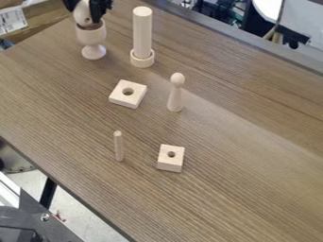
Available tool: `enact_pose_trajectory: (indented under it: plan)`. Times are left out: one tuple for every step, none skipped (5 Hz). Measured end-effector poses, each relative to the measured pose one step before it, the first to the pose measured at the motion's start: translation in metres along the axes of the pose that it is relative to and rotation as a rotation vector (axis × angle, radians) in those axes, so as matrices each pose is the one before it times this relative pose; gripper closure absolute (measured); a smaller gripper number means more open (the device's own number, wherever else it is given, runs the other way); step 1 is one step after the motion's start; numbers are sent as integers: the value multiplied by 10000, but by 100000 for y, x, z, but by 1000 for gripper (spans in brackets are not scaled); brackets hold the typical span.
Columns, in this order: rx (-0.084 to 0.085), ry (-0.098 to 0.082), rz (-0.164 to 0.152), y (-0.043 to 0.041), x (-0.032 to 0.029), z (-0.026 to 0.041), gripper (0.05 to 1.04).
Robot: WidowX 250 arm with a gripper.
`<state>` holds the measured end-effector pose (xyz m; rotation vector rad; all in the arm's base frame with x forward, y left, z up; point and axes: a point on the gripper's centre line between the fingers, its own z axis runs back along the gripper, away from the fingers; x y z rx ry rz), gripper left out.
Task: Put the sphere inside the pot
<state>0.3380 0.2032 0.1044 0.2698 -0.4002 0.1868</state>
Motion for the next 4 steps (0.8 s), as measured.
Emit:
enact_pose_trajectory:
  plan:
    - [18,48,-109,-442,-69,-27,87]
    - [29,-18,-4,-180,-135,384,83]
    - [190,-387,-15,-98,289,2024,83]
    - [167,-326,-112,-535,-27,1982,83]
